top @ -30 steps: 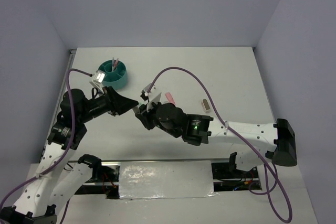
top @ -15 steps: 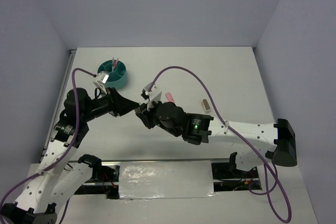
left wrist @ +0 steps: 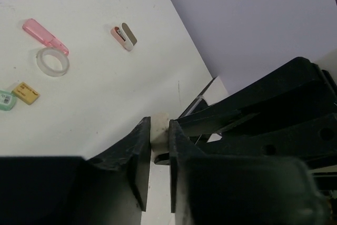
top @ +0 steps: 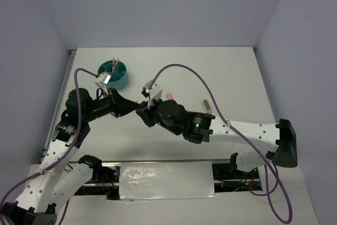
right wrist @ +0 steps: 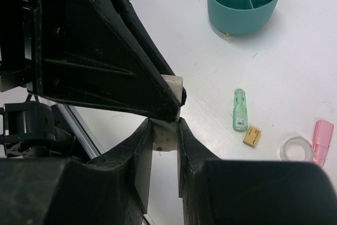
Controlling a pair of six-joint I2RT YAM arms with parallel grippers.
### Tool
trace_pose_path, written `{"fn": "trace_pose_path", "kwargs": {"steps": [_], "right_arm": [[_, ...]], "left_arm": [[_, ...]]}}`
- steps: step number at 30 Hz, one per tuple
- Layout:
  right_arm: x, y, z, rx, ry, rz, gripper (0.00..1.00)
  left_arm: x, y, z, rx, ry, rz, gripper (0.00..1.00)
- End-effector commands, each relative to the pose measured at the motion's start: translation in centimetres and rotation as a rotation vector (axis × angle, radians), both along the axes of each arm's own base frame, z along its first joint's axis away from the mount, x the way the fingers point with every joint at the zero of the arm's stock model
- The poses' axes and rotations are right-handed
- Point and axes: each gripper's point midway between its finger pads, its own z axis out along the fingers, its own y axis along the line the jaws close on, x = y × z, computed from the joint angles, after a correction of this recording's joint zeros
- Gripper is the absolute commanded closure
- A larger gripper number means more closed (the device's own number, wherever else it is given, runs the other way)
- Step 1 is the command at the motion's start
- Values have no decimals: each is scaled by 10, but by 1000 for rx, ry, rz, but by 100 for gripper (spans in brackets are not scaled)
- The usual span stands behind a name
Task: Sort the stationery into containers
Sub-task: Place the stationery in the storage box.
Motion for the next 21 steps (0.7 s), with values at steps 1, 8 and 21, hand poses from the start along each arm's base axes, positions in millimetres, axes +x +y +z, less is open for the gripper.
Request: {"fn": "trace_pose_path", "kwargs": {"steps": [1, 8, 21], "right_arm": [[4, 2, 34, 76, -39, -3, 97], [-2, -8, 22, 96, -35, 28, 72], [4, -84, -8, 132, -15, -66, 28]], "left_arm": [[0, -1, 7, 9, -57, -19, 81], [30, 23, 20, 132, -110, 169, 100], [131, 140, 46, 461, -205, 891, 100]]}}
